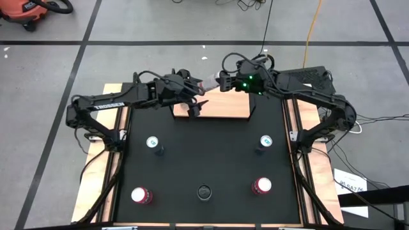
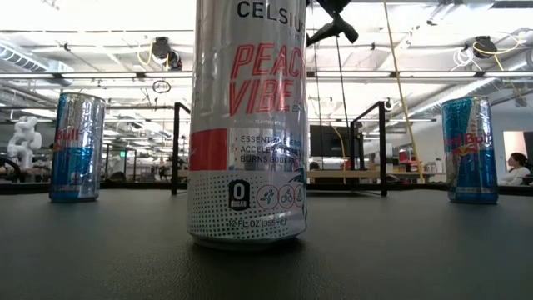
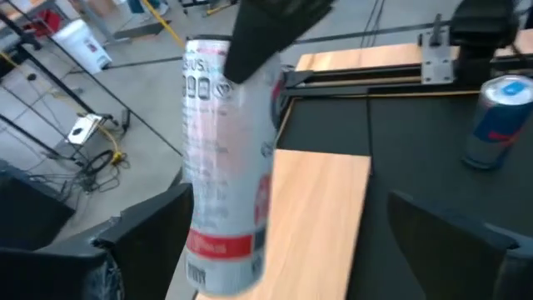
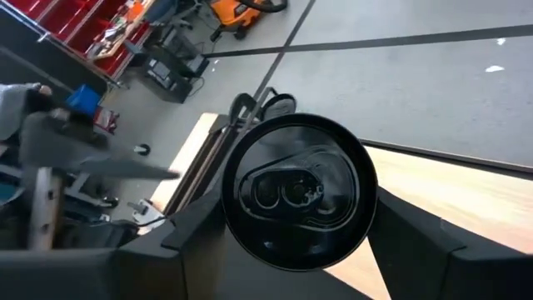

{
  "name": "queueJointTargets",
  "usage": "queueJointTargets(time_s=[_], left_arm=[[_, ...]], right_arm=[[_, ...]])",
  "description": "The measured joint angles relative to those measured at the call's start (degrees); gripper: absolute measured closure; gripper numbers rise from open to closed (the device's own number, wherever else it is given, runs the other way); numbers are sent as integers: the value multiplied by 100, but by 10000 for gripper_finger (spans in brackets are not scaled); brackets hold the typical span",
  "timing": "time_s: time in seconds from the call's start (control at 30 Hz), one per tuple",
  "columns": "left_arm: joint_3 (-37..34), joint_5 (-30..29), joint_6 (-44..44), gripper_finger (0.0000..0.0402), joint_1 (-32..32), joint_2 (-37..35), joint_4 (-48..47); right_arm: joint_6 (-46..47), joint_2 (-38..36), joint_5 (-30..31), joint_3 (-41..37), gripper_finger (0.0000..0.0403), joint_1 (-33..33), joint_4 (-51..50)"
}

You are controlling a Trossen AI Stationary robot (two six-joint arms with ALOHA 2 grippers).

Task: Place canned beverage on shelf
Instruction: Put the top white-pink soda can on the shelf

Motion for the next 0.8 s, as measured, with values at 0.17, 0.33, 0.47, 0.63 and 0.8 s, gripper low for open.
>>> queueJointTargets(time_s=[0.17,0.33,0.47,0.63,0.8], left_arm=[[-7,-470,-28,8,59,243,87],[-7,-536,-28,9,94,422,194],[-7,-543,-40,19,92,480,271],[-7,-622,-63,74,94,480,312],[-7,-588,-183,140,145,480,425]], right_arm=[[40,15,-137,0,165,160,181],[34,18,-138,0,165,292,326],[9,15,-140,0,165,350,371],[-58,15,-206,0,165,353,387],[-166,15,-264,0,165,350,432]])
